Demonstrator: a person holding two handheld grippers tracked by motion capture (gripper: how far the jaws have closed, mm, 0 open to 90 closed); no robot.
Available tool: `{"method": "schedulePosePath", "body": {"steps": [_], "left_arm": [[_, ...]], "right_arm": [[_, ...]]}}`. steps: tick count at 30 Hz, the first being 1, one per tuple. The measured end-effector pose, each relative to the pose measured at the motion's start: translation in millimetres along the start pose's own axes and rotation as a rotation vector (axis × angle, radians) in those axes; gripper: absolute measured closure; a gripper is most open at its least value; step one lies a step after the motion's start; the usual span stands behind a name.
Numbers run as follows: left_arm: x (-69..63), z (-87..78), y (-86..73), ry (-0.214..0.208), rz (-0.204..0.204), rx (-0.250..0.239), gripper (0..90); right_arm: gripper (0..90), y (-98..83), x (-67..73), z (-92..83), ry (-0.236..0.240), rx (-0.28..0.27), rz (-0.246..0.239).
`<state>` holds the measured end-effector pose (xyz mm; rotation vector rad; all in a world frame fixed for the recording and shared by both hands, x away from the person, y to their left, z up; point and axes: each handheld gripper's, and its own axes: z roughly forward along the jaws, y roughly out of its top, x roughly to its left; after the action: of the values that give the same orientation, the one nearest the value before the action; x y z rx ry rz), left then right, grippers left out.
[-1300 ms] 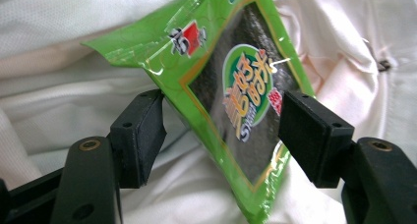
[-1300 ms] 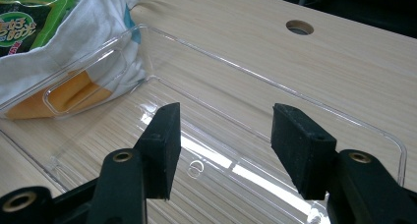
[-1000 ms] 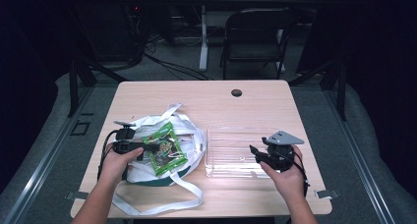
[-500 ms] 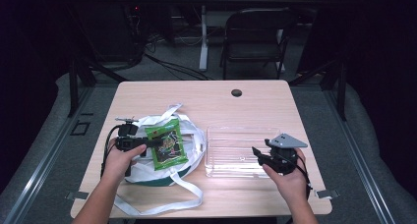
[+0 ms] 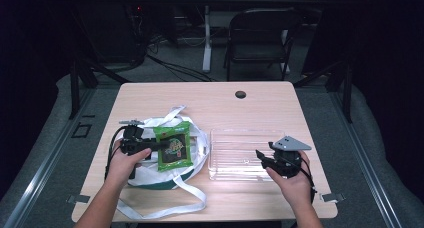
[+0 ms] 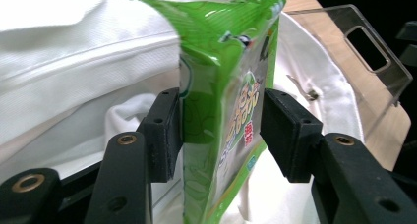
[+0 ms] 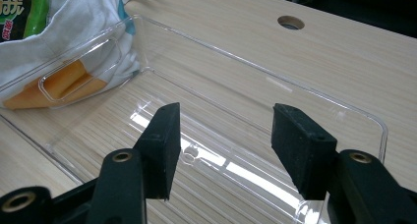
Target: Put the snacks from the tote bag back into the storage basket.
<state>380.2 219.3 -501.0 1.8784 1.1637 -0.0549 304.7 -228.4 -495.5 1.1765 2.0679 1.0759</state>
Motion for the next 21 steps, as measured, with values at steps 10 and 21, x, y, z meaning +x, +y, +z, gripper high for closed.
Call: {"method": "schedulePosePath", "body": {"steps": [10,21], "left_arm": [[-3.8,5.8,-1.1,-0.019,0.029,0.018,58.1],[-6.4,8.0,-1.6,-0.039,0.029,0.021,67.9]], "right_arm": [[45.0,-0.5,0.2,0.9,0.001,0.003,0.001],[45.0,-0.6,0.2,0.8,0.001,0.002,0.001]]}}
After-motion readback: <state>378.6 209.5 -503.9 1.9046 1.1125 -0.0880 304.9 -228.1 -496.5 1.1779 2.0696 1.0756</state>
